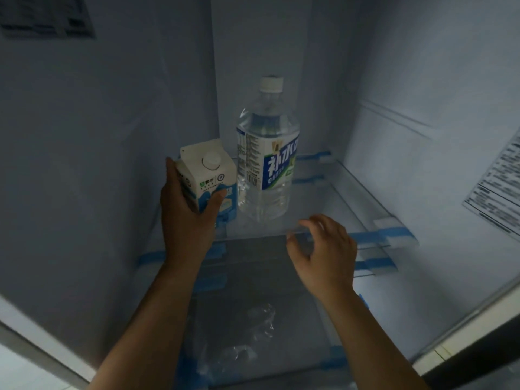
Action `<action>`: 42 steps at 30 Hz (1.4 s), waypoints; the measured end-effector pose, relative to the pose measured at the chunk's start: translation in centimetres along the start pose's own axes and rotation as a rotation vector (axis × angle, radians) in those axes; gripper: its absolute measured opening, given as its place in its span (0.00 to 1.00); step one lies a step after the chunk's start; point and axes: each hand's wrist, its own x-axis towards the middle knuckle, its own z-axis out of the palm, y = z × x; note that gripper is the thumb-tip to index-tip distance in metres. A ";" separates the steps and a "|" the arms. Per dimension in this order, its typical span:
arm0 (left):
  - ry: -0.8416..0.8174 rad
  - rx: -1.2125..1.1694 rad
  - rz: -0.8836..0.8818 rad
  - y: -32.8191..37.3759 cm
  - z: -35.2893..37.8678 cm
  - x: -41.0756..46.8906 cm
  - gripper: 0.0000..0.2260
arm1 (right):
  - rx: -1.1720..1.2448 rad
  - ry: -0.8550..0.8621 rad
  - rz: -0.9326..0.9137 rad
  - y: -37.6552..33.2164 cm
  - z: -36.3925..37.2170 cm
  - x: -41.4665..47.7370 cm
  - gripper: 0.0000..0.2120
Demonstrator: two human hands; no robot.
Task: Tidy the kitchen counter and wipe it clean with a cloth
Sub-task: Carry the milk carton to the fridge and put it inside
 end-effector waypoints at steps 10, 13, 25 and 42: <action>-0.029 0.158 0.073 1.6 -1.4 -2.1 0.38 | 0.045 0.022 0.017 0.5 -2.9 -1.5 0.23; -0.042 0.161 0.154 3.3 -2.0 -3.3 0.35 | 0.055 0.095 0.057 0.6 -6.4 -3.6 0.20; -0.783 -0.333 0.619 13.0 2.7 -14.4 0.25 | -0.262 0.354 0.257 -1.9 -23.2 -15.9 0.15; -1.055 -0.266 1.093 20.3 2.3 -32.9 0.14 | -0.379 0.243 0.699 -2.8 -37.7 -38.7 0.16</action>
